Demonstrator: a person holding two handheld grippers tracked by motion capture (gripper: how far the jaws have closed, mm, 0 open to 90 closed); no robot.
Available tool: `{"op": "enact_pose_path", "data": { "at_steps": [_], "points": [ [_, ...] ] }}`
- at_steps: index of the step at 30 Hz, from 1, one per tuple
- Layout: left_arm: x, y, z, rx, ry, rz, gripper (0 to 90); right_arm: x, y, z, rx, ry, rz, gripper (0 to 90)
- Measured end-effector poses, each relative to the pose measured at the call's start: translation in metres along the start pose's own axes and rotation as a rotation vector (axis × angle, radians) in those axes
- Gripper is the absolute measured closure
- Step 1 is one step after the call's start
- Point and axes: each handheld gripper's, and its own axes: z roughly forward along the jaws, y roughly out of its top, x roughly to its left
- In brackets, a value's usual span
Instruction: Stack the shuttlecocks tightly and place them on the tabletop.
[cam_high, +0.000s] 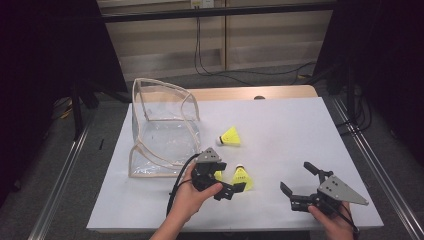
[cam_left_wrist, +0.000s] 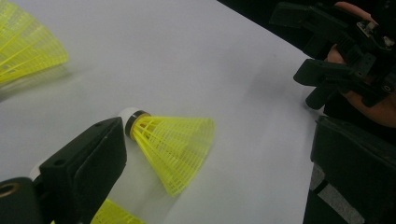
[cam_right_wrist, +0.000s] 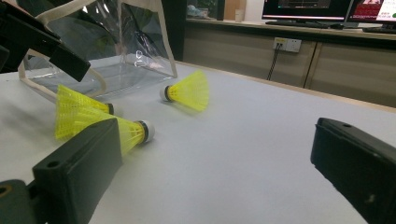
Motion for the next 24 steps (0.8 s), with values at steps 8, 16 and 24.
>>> {"op": "enact_pose_path", "data": {
  "at_steps": [8, 16, 24],
  "points": [
    [-0.001, -0.004, -0.004, 0.013, -0.022, 0.029, 3.6, 0.0, 0.0, 0.0, 0.0, 0.0, -0.001, 1.4],
    [0.0, -0.007, -0.009, 0.02, -0.023, 0.042, 3.6, 0.0, 0.0, 0.0, 0.0, 0.0, 0.001, 1.4],
    [0.002, -0.012, -0.013, 0.037, -0.022, 0.044, 3.8, 0.0, 0.0, 0.0, 0.0, -0.001, 0.001, 1.4]
  ]
}}
